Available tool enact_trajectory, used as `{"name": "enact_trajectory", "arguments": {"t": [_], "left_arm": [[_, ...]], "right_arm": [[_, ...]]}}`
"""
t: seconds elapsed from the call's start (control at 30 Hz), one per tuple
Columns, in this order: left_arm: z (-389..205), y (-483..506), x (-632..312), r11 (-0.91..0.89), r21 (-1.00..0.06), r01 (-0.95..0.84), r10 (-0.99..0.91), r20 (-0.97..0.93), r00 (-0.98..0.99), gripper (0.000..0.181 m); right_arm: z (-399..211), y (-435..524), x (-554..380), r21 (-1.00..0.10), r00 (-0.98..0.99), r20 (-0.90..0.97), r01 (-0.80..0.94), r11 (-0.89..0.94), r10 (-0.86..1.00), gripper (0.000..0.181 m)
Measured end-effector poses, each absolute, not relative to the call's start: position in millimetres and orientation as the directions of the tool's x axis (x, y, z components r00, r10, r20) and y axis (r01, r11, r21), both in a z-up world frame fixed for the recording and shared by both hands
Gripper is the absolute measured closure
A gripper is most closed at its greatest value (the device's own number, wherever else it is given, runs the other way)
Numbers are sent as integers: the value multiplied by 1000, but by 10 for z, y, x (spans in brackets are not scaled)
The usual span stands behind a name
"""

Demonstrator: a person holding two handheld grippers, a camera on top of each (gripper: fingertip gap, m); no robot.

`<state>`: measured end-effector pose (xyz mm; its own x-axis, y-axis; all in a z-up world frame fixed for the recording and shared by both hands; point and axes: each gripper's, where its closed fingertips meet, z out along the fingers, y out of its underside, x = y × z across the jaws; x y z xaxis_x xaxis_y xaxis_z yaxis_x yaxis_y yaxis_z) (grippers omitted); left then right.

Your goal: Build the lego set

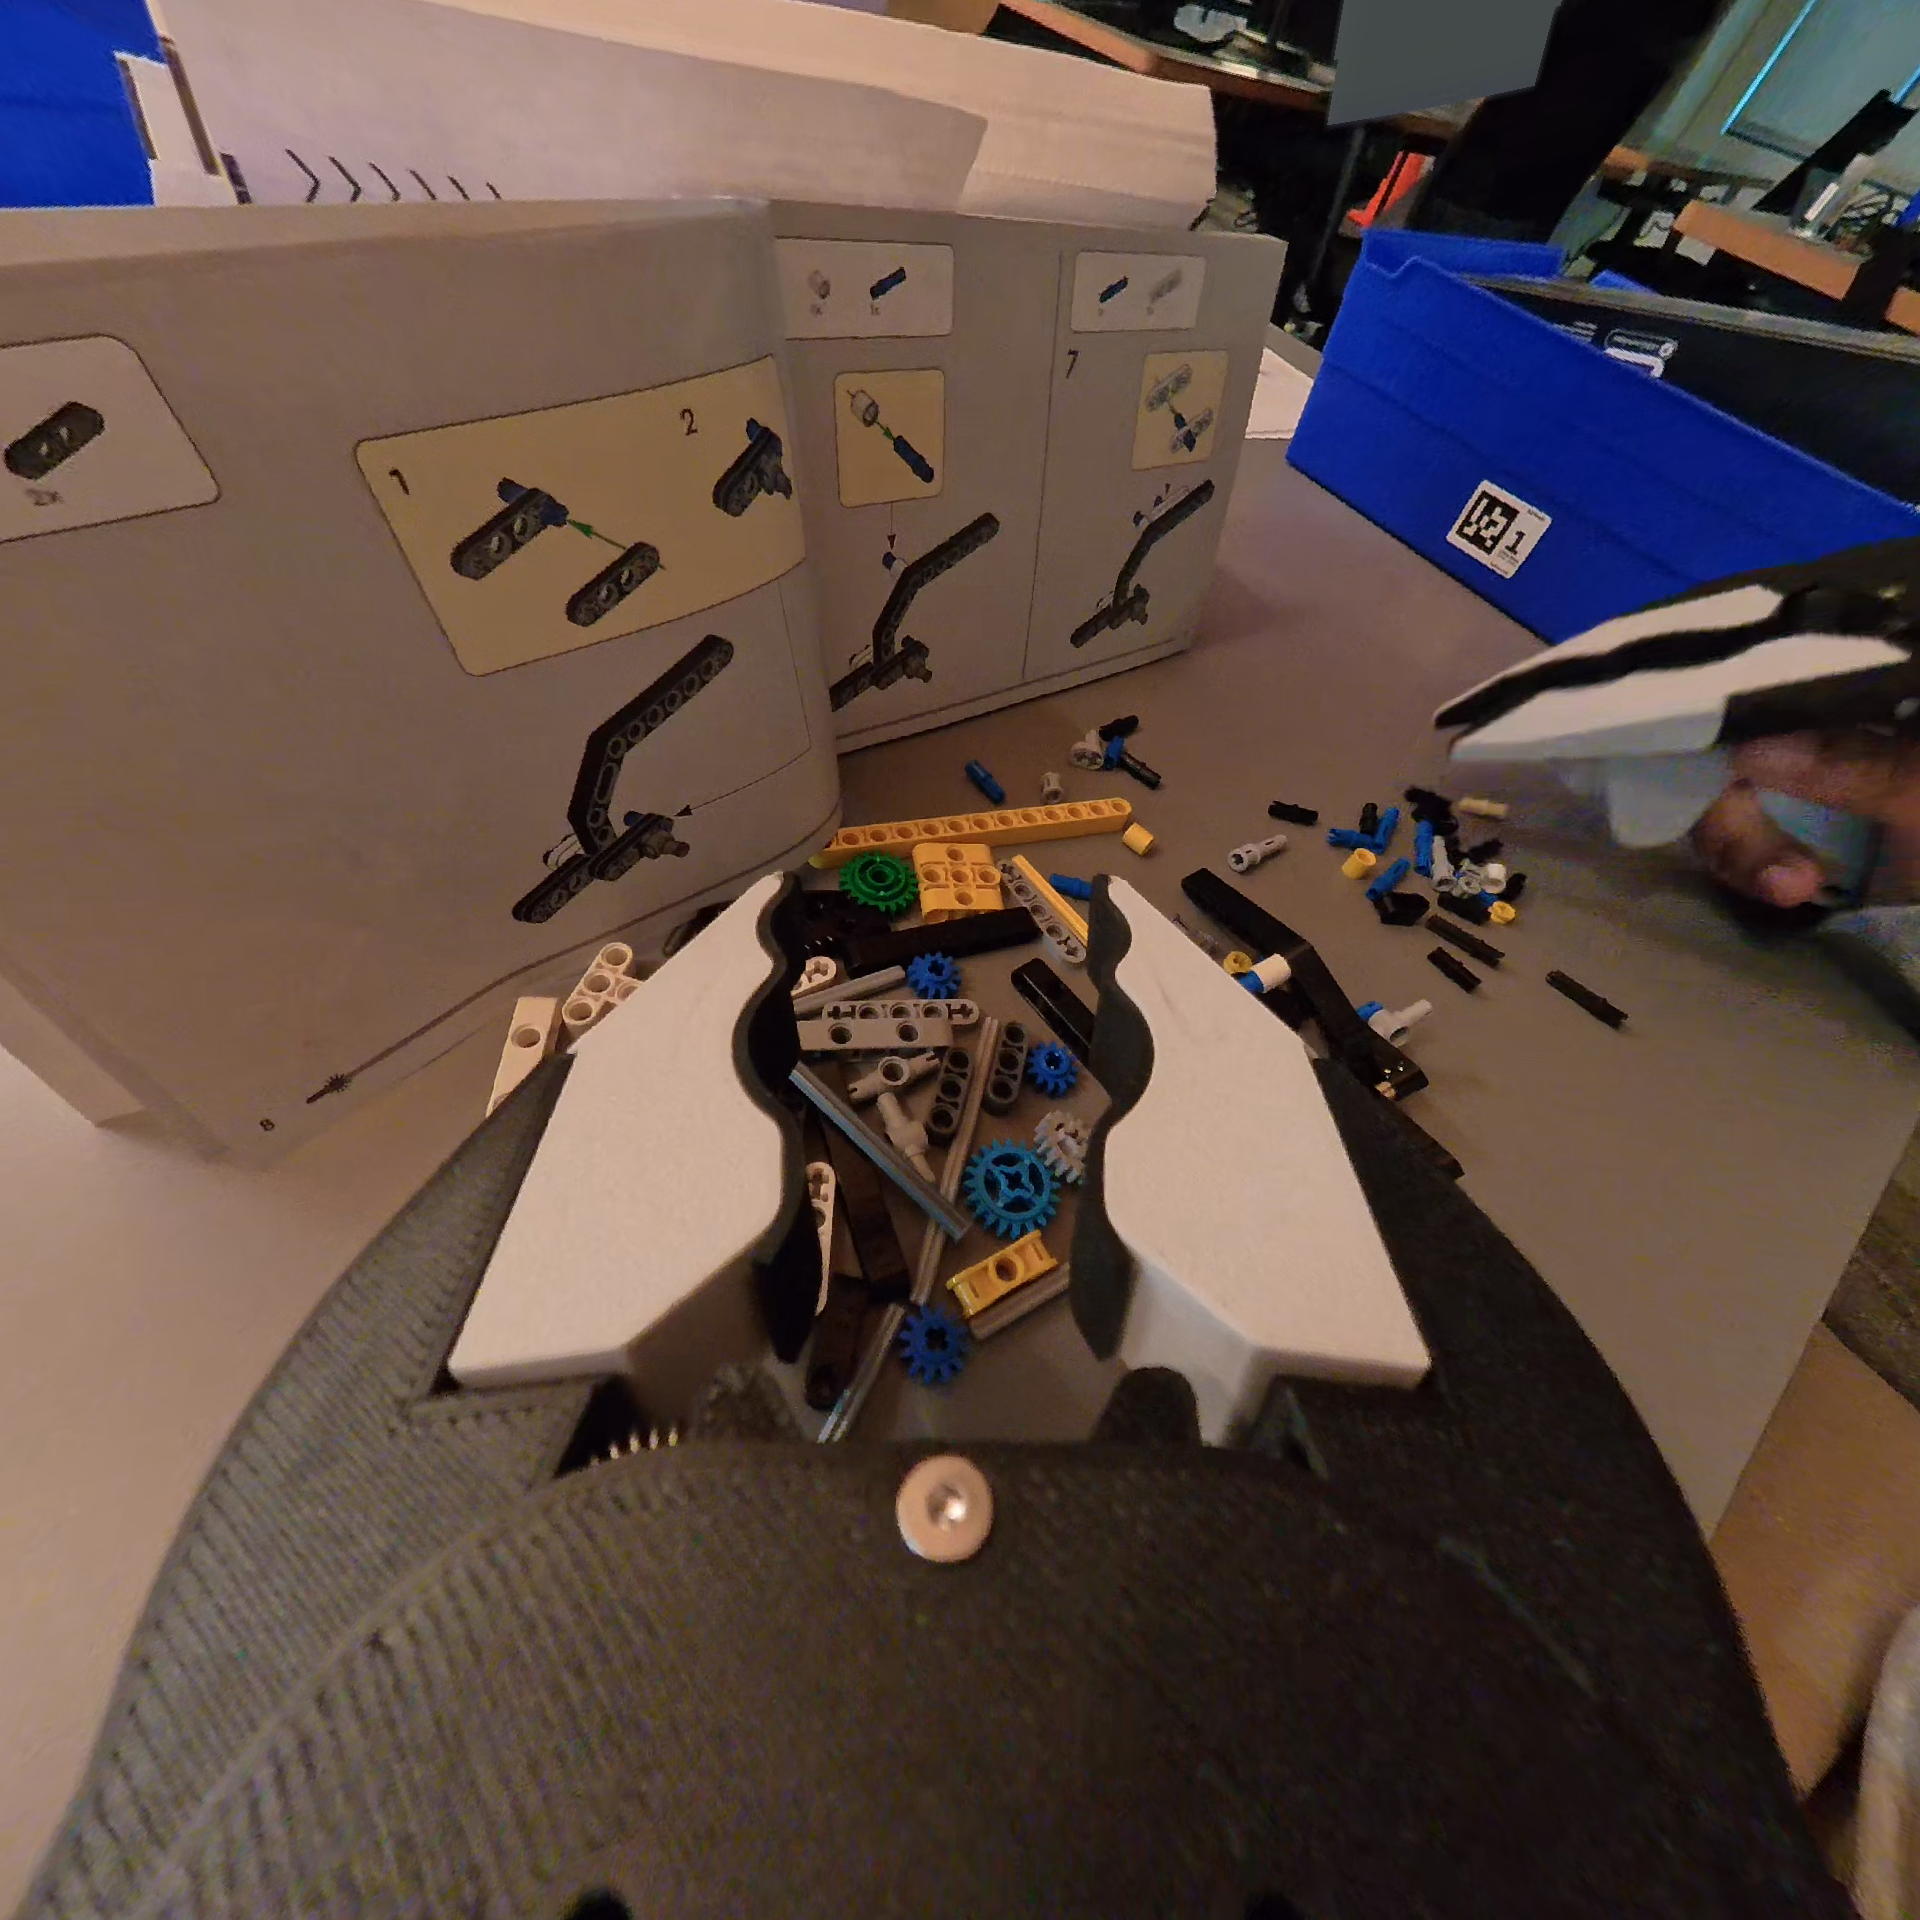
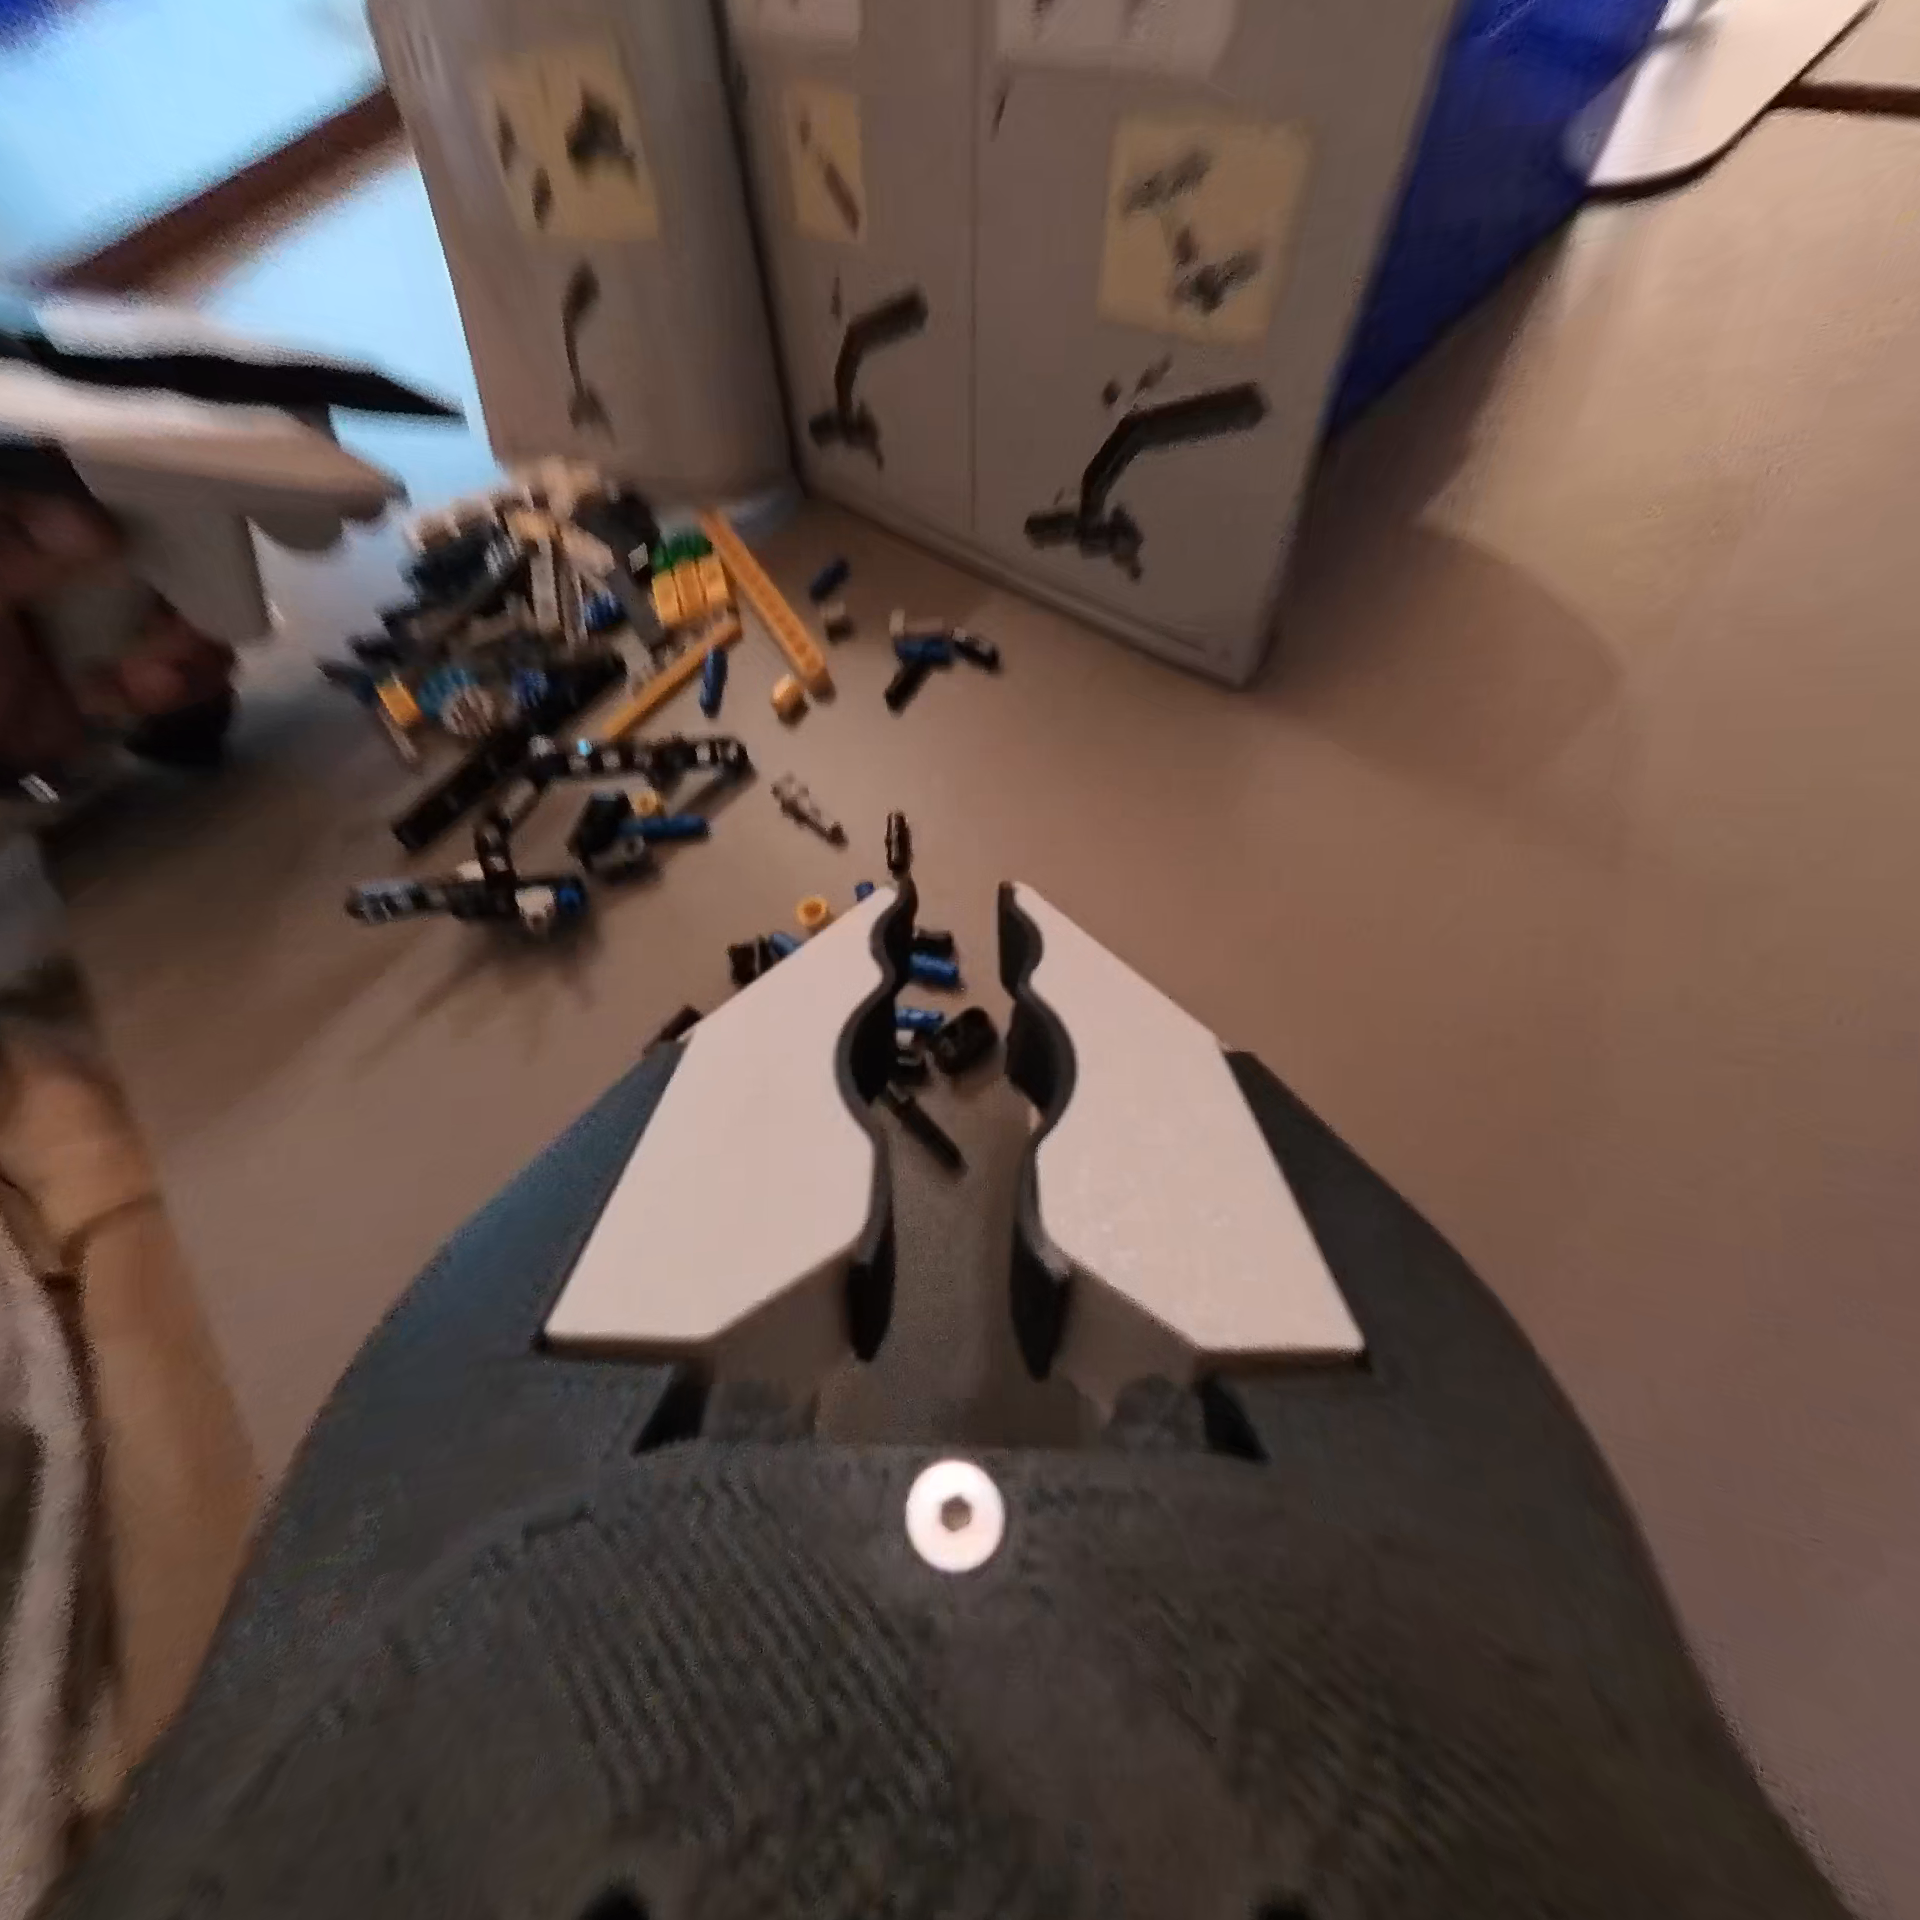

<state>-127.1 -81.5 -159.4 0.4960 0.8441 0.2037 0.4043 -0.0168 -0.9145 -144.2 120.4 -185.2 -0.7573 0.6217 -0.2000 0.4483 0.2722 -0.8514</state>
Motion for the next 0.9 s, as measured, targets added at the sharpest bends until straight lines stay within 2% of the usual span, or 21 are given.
{"name": "enact_trajectory", "arguments": {"t": [0.1,0.2,0.43,0.67,0.9], "left_arm": [[-1601,-818,-1275,-12,-911,411,843,212,494,127],[-1613,-840,-1291,-7,-908,419,852,214,478,127],[-1626,-875,-1340,-13,-909,417,878,189,440,128],[-1630,-859,-1366,-20,-909,416,880,182,439,129],[-1625,-882,-1394,11,-906,424,879,211,428,128]], "right_arm": [[-1671,1342,-1529,-867,-711,-340,490,87,615,168],[-1592,1381,-1543,-873,-707,-376,486,25,599,173],[-1772,1213,-1456,-868,-755,-234,446,217,613,173],[-2017,1085,-1376,-808,-796,-112,422,411,595,171],[-2030,1065,-1355,-805,-805,-93,407,432,586,173]]}}
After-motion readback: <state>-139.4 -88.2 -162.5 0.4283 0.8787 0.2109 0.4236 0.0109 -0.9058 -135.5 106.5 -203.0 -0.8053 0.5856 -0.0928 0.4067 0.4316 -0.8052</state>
